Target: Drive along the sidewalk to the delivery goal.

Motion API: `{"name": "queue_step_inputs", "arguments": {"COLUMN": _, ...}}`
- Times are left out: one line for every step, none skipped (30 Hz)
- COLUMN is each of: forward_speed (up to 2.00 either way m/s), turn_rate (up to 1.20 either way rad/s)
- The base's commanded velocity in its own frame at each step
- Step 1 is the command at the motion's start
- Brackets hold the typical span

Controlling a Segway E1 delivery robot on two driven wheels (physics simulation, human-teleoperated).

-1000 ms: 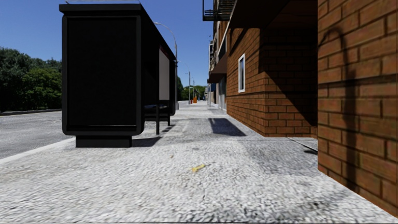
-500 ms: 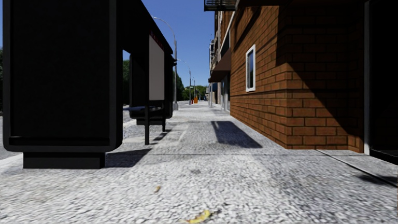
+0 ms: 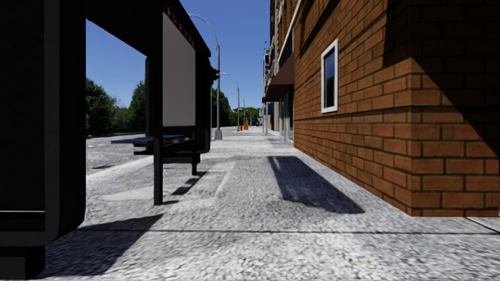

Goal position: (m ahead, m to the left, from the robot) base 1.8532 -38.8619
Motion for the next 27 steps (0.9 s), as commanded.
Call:
{"name": "queue_step_inputs", "arguments": {"forward_speed": 2.0, "turn_rate": 0.0}}
{"name": "queue_step_inputs", "arguments": {"forward_speed": 2.0, "turn_rate": 0.0}}
{"name": "queue_step_inputs", "arguments": {"forward_speed": 2.0, "turn_rate": 0.0}}
{"name": "queue_step_inputs", "arguments": {"forward_speed": 2.0, "turn_rate": 0.0}}
{"name": "queue_step_inputs", "arguments": {"forward_speed": 2.0, "turn_rate": 0.0}}
{"name": "queue_step_inputs", "arguments": {"forward_speed": 2.0, "turn_rate": 0.0}}
{"name": "queue_step_inputs", "arguments": {"forward_speed": 2.0, "turn_rate": 0.0}}
{"name": "queue_step_inputs", "arguments": {"forward_speed": 2.0, "turn_rate": 0.0}}
{"name": "queue_step_inputs", "arguments": {"forward_speed": 2.0, "turn_rate": 0.0}}
{"name": "queue_step_inputs", "arguments": {"forward_speed": 2.0, "turn_rate": 0.0}}
{"name": "queue_step_inputs", "arguments": {"forward_speed": 2.0, "turn_rate": 0.0}}
{"name": "queue_step_inputs", "arguments": {"forward_speed": 2.0, "turn_rate": 0.0}}
{"name": "queue_step_inputs", "arguments": {"forward_speed": 2.0, "turn_rate": 0.0}}
{"name": "queue_step_inputs", "arguments": {"forward_speed": 2.0, "turn_rate": 0.0}}
{"name": "queue_step_inputs", "arguments": {"forward_speed": 2.0, "turn_rate": 0.0}}
{"name": "queue_step_inputs", "arguments": {"forward_speed": 2.0, "turn_rate": 0.0}}
{"name": "queue_step_inputs", "arguments": {"forward_speed": 2.0, "turn_rate": 0.0}}
{"name": "queue_step_inputs", "arguments": {"forward_speed": 2.0, "turn_rate": 0.0}}
{"name": "queue_step_inputs", "arguments": {"forward_speed": 2.0, "turn_rate": 0.0}}
{"name": "queue_step_inputs", "arguments": {"forward_speed": 2.0, "turn_rate": 0.0}}
{"name": "queue_step_inputs", "arguments": {"forward_speed": 2.0, "turn_rate": 0.0}}
{"name": "queue_step_inputs", "arguments": {"forward_speed": 2.0, "turn_rate": 0.0}}
{"name": "queue_step_inputs", "arguments": {"forward_speed": 2.0, "turn_rate": 0.0}}
{"name": "queue_step_inputs", "arguments": {"forward_speed": 2.0, "turn_rate": 0.0}}
{"name": "queue_step_inputs", "arguments": {"forward_speed": 2.0, "turn_rate": 0.0}}
{"name": "queue_step_inputs", "arguments": {"forward_speed": 2.0, "turn_rate": 0.0}}
{"name": "queue_step_inputs", "arguments": {"forward_speed": 2.0, "turn_rate": 0.0}}
